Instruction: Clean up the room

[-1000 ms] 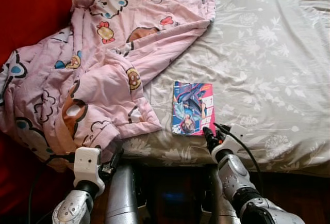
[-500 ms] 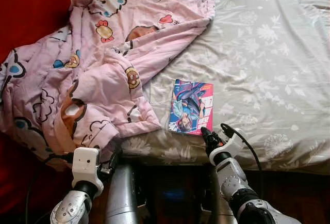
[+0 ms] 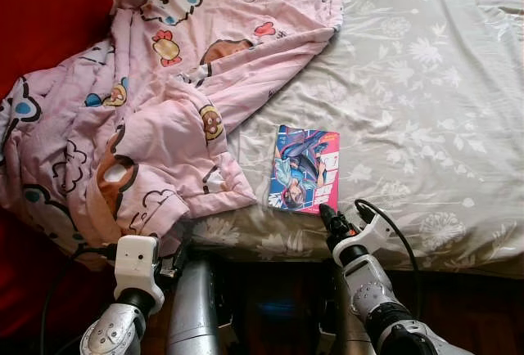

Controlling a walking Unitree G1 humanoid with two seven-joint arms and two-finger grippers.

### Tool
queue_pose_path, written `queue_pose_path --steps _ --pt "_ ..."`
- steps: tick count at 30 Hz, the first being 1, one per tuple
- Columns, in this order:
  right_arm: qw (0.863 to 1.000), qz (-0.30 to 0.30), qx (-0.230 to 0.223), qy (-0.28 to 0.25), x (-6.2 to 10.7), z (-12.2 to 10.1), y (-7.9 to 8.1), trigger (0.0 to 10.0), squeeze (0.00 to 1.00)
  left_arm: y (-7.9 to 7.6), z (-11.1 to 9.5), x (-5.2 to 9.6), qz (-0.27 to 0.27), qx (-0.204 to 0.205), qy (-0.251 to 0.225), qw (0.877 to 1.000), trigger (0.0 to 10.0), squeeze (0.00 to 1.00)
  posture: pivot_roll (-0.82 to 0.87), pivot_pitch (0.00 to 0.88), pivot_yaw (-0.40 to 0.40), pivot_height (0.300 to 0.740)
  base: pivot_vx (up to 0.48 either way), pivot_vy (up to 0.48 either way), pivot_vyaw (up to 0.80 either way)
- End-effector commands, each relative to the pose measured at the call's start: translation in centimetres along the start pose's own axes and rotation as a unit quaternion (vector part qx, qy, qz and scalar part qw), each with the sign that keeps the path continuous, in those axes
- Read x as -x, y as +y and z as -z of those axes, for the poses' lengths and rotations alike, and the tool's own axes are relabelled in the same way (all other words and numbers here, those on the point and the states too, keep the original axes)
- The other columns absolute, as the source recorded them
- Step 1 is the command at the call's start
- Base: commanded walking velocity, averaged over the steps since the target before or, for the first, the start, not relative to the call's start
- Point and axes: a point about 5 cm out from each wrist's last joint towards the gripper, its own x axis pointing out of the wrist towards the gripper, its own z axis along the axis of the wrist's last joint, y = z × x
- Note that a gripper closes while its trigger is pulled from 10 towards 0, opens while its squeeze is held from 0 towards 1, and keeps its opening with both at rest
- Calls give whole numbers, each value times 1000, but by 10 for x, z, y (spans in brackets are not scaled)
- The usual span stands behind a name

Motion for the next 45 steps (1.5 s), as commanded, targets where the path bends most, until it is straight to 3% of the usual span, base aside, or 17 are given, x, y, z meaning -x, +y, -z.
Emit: queue_pose_path --steps 1,2,23,29,33,41,42,43,45 --pt "998 26 -27 42 10 24 -10 4824 0 3 8 4 -6 -2 18 1000 10000 0 93 332 56 579 0 0 0" --pt "998 26 -29 40 9 23 -9 0 0 3 7 4 -6 -3 18 1000 10000 0 95 331 55 579 0 0 0" --pt "1000 12 -13 24 4 13 -4 0 0 4 8 -2 -11 -5 18 1000 10000 0 87 314 51 579 0 0 0" --pt "996 -45 81 -1 -7 -2 19 0 0 3 10 -16 -15 0 15 1000 10000 0 57 271 37 579 0 0 0" --pt "990 -80 111 -23 -10 -10 31 0 0 2 12 -26 -20 12 11 1000 10000 0 39 233 27 579 0 0 0" --pt "982 -89 156 -53 -9 -23 32 0 0 -2 15 -43 -21 17 7 1000 10000 0 1 155 7 579 0 0 0" --pt "980 -86 170 -59 -9 -25 31 4196 0 -2 15 -45 -22 17 5 1000 10000 0 -4 143 5 579 0 0 0" --pt "978 -83 182 -66 -8 -27 29 10000 0 -2 15 -48 -22 18 4 1000 10000 0 -10 128 2 579 0 0 0" --pt "973 -77 203 -83 -5 -32 27 10000 0 -2 15 -52 -24 17 0 1000 10000 0 -17 112 -1 579 0 0 0"
